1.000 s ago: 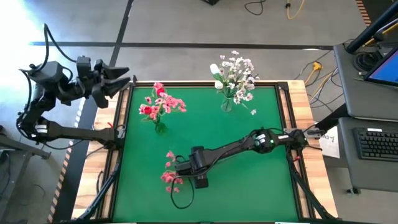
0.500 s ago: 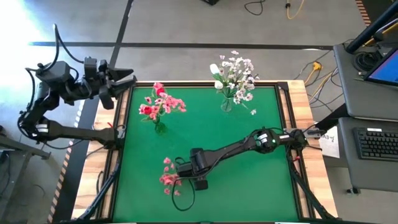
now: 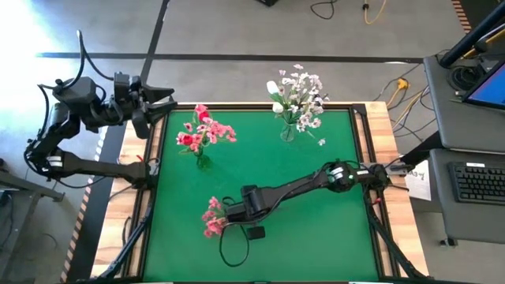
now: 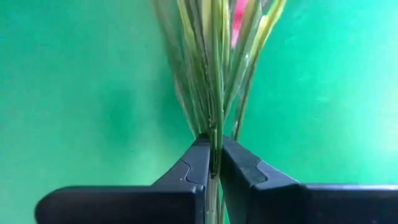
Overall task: Sort flowers into vase by color
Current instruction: Put the pink flowers into the green vase
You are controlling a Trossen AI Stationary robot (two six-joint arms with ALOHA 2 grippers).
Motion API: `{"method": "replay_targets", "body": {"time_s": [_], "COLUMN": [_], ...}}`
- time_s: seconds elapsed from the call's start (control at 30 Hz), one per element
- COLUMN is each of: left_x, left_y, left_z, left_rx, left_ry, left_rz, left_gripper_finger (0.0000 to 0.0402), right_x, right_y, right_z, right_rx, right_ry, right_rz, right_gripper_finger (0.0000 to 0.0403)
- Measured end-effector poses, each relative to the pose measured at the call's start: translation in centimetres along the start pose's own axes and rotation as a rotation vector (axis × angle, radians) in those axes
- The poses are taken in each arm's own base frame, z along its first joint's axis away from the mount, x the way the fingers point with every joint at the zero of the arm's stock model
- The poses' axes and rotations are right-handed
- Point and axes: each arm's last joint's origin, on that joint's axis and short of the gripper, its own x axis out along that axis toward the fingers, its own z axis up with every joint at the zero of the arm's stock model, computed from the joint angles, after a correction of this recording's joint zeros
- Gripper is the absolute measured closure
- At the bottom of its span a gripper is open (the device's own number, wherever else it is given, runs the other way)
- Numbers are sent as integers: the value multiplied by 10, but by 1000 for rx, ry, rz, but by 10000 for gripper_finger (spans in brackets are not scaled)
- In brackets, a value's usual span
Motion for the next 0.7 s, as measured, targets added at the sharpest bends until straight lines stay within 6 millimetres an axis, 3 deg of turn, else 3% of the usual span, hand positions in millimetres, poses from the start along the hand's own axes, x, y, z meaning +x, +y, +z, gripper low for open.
{"method": "replay_targets", "body": {"time_s": [0.23, 0.43, 0.7], "left_x": [-3, 1, 29], "left_y": [1, 0, -17], "left_z": [-1, -5, -23], "left_rx": [1, 4, -19], "left_ry": [7, 49, 23], "left_rz": [2, -44, -348], "left_gripper_finger": [142, 142, 142], "right_x": [-90, -149, -185], "right_y": [-4, 0, -5], "right_z": [-6, -32, -77], "right_rx": [-32, -40, -47], "right_ry": [-239, -560, -979], "right_rz": [15, 12, -12], "right_gripper_finger": [381, 381, 381]}}
